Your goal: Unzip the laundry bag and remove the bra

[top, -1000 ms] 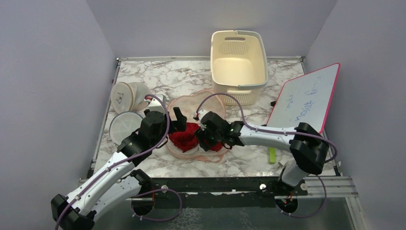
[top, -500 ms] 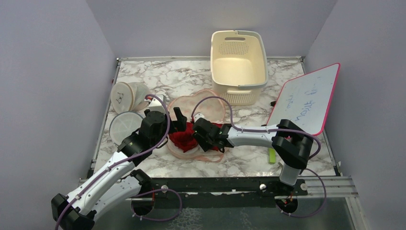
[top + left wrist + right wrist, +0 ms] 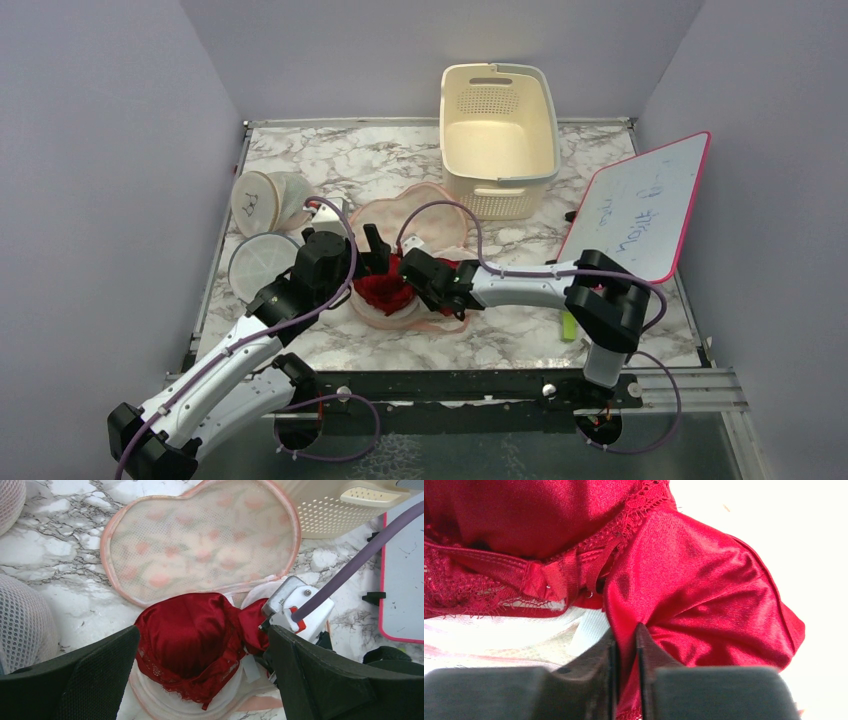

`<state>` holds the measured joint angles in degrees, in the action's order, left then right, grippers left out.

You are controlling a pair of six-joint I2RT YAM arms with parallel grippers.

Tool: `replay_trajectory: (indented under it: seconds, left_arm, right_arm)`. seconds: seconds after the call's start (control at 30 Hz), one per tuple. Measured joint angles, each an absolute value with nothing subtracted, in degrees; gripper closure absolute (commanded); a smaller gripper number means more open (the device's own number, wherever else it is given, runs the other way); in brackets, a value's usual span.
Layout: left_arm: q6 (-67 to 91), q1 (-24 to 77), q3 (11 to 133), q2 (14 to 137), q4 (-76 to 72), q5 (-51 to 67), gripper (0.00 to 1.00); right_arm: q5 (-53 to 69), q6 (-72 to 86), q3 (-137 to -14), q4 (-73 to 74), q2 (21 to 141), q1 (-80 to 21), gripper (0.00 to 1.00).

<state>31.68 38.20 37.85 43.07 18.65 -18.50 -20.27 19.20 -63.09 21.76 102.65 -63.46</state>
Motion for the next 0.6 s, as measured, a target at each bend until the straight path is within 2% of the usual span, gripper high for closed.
replay_trajectory:
  seconds: [0.23, 0.6]
  left_arm:
    - [31.2, 38.19, 37.82, 43.07, 18.63, -18.52, 0.03]
    - [30.89, 38.19, 37.85, 43.09, 18.63, -18.59, 0.03]
  right_arm:
    - [-20.56, 19.2, -63.05, 24.08, 96.64, -63.44, 0.99]
    - [-20.32, 18.35, -61.78, 23.11, 77.41, -63.44, 0.99]
